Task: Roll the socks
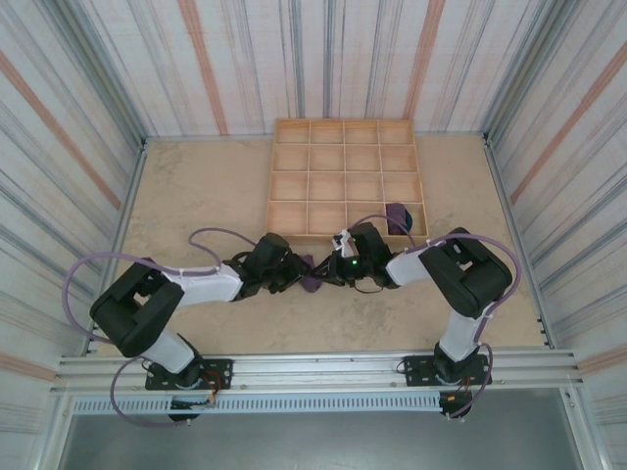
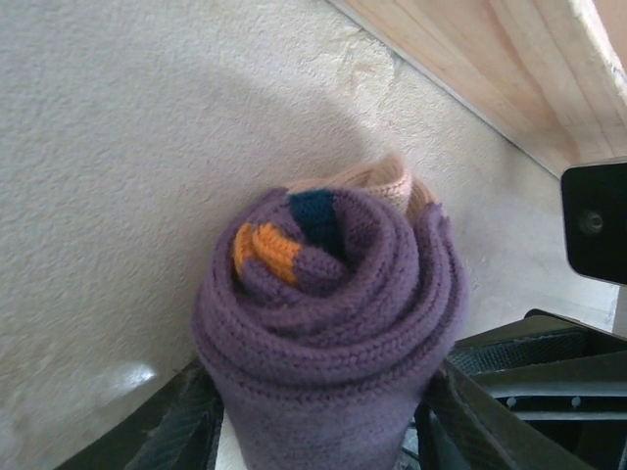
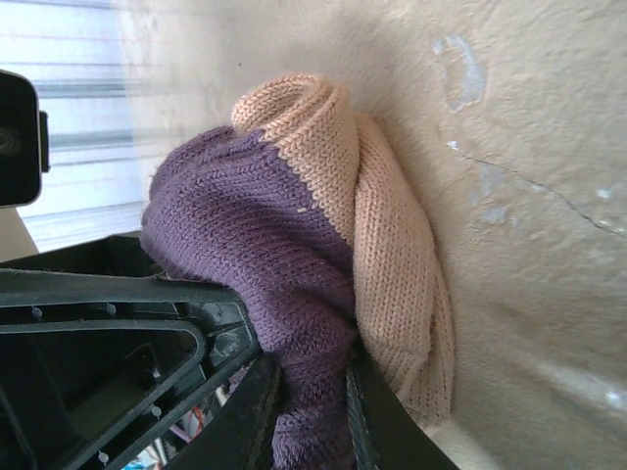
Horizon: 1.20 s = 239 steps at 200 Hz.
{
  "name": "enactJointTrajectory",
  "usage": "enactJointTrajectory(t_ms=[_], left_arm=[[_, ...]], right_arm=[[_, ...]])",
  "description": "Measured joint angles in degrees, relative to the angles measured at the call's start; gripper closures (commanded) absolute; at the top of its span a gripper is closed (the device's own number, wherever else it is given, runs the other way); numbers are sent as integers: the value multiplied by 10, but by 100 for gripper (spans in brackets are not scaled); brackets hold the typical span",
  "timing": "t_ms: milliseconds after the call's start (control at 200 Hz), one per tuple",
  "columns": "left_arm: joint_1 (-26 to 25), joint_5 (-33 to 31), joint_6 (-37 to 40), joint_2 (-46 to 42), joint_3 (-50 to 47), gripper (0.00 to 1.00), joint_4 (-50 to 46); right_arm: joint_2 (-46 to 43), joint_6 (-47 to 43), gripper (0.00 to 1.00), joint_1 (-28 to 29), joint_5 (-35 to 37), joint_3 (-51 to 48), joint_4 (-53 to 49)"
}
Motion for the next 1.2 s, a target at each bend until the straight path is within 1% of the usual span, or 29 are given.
enactJointTrajectory(t_ms=[65, 170, 230, 281, 411, 441, 546, 606, 671, 781, 857, 942, 1067, 1197], left_arm=[[0, 0, -3, 6, 3, 53, 4], [0, 1, -6, 16, 11, 66, 3], [0, 1, -7, 20, 17, 72, 0], [0, 3, -8, 23, 20, 81, 0], [1, 18, -5, 29, 25, 100, 8], [3, 22, -5, 31, 26, 100, 10], [10, 38, 4, 39, 32, 100, 12], [16, 46, 13, 42, 35, 100, 12], [22, 54, 26, 42, 35, 100, 12], [37, 67, 54, 42, 35, 100, 12], [48, 80, 82, 43, 42, 100, 0], [63, 116, 113, 57, 52, 100, -2], [84, 172, 146, 83, 62, 100, 15], [94, 201, 172, 92, 63, 100, 22]], right_arm=[[3, 10, 89, -2, -3, -4, 11], [4, 23, 85, -3, -4, -11, 26], [2, 29, 78, -4, -2, -15, 32], [-2, 32, 71, -5, 2, -20, 35], [-24, 31, 59, -7, 18, -33, 22], [-33, 29, 55, -7, 21, -34, 12], [-62, 10, 48, -6, 24, -32, -38], [-82, -7, 42, -5, 31, -31, -82], [-102, -28, 33, -5, 36, -25, -132], [-135, -71, 25, -3, 50, -2, -219], [-144, -97, 23, -3, 54, 17, -263], [-144, -124, 22, -3, 56, 32, -294], [-140, -158, 21, -3, 65, 36, -304], [-125, -187, 21, -3, 77, 37, -301]])
